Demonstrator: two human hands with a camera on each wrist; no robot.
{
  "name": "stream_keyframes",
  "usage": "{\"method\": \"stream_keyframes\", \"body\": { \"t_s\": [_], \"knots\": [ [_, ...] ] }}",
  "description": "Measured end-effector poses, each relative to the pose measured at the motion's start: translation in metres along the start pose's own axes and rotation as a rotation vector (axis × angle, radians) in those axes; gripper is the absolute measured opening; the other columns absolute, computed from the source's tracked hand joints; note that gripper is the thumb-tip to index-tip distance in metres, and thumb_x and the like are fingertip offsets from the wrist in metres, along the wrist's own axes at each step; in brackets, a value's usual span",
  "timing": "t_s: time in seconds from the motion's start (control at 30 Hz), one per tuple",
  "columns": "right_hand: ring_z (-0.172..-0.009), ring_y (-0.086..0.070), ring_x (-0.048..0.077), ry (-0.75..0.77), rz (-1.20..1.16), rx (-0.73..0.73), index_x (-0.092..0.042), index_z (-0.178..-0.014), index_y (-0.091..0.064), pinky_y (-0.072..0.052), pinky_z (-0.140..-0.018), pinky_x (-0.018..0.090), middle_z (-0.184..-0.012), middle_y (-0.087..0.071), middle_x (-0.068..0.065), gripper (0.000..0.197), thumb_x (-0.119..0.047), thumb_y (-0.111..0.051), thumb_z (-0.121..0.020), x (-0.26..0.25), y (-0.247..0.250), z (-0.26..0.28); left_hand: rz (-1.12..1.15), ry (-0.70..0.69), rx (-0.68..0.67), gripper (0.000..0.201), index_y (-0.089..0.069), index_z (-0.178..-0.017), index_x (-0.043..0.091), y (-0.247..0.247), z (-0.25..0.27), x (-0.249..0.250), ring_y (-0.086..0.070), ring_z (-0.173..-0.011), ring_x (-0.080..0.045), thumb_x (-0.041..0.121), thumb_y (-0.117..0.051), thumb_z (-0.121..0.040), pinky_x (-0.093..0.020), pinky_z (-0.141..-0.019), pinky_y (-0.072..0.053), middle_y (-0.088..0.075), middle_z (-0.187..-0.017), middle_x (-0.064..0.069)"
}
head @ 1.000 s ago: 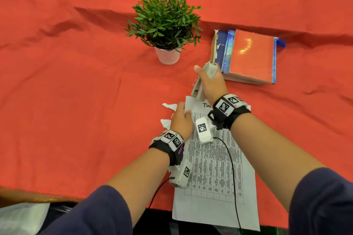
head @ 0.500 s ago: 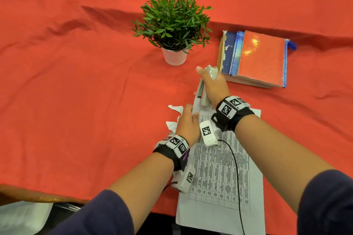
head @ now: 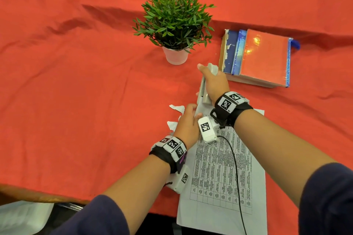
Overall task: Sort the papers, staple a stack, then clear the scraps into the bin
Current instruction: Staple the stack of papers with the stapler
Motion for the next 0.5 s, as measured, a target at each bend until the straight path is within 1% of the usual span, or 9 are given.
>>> {"method": "stream_keyframes", "body": {
  "t_s": [0.07, 0.13, 0.17, 0.23, 0.27, 0.33, 0.37, 0.4, 0.5],
  "knots": [
    [-0.054, -0.05, 0.024, -0.017, -0.015, 0.013, -0.013, -0.073, -0.052, -0.053, -0.045, 0.031, -0.068, -0.041, 0.005, 0.03, -0.035, -0.071, -0.083, 0.0, 0.001, 0.0, 0.033, 0.022, -0.044, 0.023, -0.046, -0.122, 0.019, 0.005, 0.009, -0.002, -0.065, -0.101, -0.016, 0.02, -0.043, -0.1, -0.034, -0.085, -0.052, -0.069, -0.112, 0.0],
    [-0.056, -0.05, 0.024, -0.029, -0.028, 0.014, -0.015, -0.074, -0.054, -0.051, -0.043, 0.029, -0.07, -0.043, 0.005, 0.025, -0.031, -0.071, -0.083, -0.001, 0.003, 0.0, 0.01, 0.045, -0.078, 0.023, -0.049, -0.122, 0.02, 0.009, 0.024, -0.007, -0.064, -0.102, -0.01, 0.019, -0.047, -0.099, -0.025, -0.085, -0.05, -0.069, -0.112, 0.005],
    [-0.057, -0.05, 0.024, -0.034, -0.038, 0.015, -0.016, -0.073, -0.055, -0.051, -0.043, 0.028, -0.07, -0.043, 0.005, 0.024, -0.03, -0.071, -0.083, -0.001, 0.004, 0.0, -0.017, 0.066, -0.089, 0.022, -0.05, -0.12, 0.021, 0.012, 0.033, -0.01, -0.064, -0.099, -0.01, 0.021, -0.051, -0.098, -0.024, -0.083, -0.05, -0.07, -0.109, 0.005],
    [-0.057, -0.048, 0.025, -0.04, -0.041, 0.029, -0.016, -0.071, -0.055, -0.051, -0.044, 0.03, -0.068, -0.042, 0.005, 0.024, -0.029, -0.073, -0.081, 0.0, 0.005, -0.001, -0.075, 0.091, -0.09, 0.016, -0.055, -0.112, 0.023, 0.013, 0.048, -0.017, -0.066, -0.09, -0.012, 0.025, -0.055, -0.096, -0.029, -0.079, -0.053, -0.072, -0.099, 0.003],
    [-0.058, -0.048, 0.025, -0.042, -0.032, 0.046, -0.016, -0.069, -0.055, -0.053, -0.046, 0.033, -0.066, -0.041, 0.005, 0.025, -0.029, -0.074, -0.079, 0.001, 0.005, -0.001, -0.092, 0.089, -0.081, 0.011, -0.057, -0.106, 0.022, 0.012, 0.052, -0.018, -0.067, -0.086, -0.014, 0.025, -0.054, -0.096, -0.033, -0.077, -0.055, -0.073, -0.093, 0.003],
    [-0.06, -0.048, 0.025, -0.051, -0.014, 0.065, -0.018, -0.065, -0.056, -0.055, -0.057, 0.047, -0.062, -0.043, 0.003, 0.027, -0.032, -0.076, -0.074, 0.001, 0.005, 0.0, -0.105, 0.081, -0.047, 0.008, -0.059, -0.096, 0.019, 0.012, 0.054, -0.022, -0.068, -0.08, -0.02, 0.024, -0.053, -0.097, -0.041, -0.075, -0.056, -0.073, -0.085, -0.001],
    [-0.06, -0.048, 0.025, -0.06, -0.013, 0.065, -0.018, -0.065, -0.056, -0.056, -0.061, 0.05, -0.062, -0.043, 0.003, 0.028, -0.033, -0.077, -0.073, 0.001, 0.005, 0.001, -0.105, 0.085, -0.036, 0.009, -0.059, -0.094, 0.019, 0.011, 0.053, -0.023, -0.069, -0.079, -0.021, 0.023, -0.052, -0.097, -0.042, -0.075, -0.056, -0.073, -0.084, -0.001],
    [-0.059, -0.048, 0.025, -0.071, -0.016, 0.062, -0.017, -0.066, -0.055, -0.056, -0.059, 0.048, -0.063, -0.043, 0.004, 0.028, -0.032, -0.077, -0.074, 0.001, 0.005, 0.001, -0.104, 0.086, -0.03, 0.009, -0.059, -0.094, 0.019, 0.01, 0.053, -0.024, -0.069, -0.078, -0.021, 0.023, -0.052, -0.097, -0.042, -0.074, -0.056, -0.073, -0.083, -0.001],
    [-0.055, -0.047, 0.025, -0.094, -0.043, 0.049, -0.015, -0.068, -0.054, -0.052, -0.044, 0.032, -0.066, -0.041, 0.006, 0.027, -0.029, -0.075, -0.078, 0.001, 0.006, 0.0, -0.109, 0.072, -0.024, 0.009, -0.06, -0.094, 0.02, 0.008, 0.051, -0.025, -0.068, -0.074, -0.022, 0.024, -0.052, -0.096, -0.045, -0.072, -0.056, -0.073, -0.08, -0.001]
  ]
}}
Point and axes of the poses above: each hand's wrist, its own z-axis away from the middle knuckle, its own y-axis out of the back of the hand, x = y × z, the point moved 6 cm from there along -z, towards the middle knuckle
